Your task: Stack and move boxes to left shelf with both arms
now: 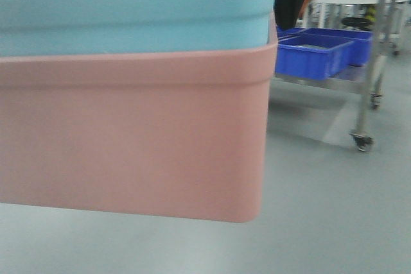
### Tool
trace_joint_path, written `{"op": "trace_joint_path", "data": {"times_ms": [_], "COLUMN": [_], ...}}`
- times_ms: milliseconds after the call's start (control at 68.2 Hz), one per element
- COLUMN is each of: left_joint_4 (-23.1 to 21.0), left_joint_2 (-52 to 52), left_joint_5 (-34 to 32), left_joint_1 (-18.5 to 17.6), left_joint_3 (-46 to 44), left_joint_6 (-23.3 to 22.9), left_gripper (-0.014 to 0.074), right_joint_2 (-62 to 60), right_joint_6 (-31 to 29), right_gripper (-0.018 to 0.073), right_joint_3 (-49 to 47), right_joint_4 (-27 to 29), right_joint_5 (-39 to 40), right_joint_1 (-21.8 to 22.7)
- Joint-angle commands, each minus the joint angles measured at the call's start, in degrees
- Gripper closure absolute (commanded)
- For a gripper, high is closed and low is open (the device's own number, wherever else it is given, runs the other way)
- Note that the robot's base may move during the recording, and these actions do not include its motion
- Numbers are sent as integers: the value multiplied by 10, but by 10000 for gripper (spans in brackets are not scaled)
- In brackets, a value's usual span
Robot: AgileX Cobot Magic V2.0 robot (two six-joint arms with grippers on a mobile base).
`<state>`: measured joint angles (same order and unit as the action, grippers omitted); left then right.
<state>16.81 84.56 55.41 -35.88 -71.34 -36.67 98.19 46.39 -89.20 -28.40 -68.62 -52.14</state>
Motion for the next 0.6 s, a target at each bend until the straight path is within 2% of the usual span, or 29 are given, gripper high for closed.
{"op": "trace_joint_path", "data": {"times_ms": [0,587], "left_joint_4": [-72,-72], "left_joint_2": [-24,-23], "left_joint_5": [-90,-90], "left_joint_1": [-21,-21], "left_joint_3": [-31,-31], "left_joint_6": [-14,-14], "left_gripper": [606,606], "right_joint_2": [-21,-21], "right_joint_6": [17,17], "right_gripper": [506,506], "right_joint_3": [-28,-28], "right_joint_4": [9,9], "right_joint_5": [95,92], "right_joint_1": [-9,-9]}}
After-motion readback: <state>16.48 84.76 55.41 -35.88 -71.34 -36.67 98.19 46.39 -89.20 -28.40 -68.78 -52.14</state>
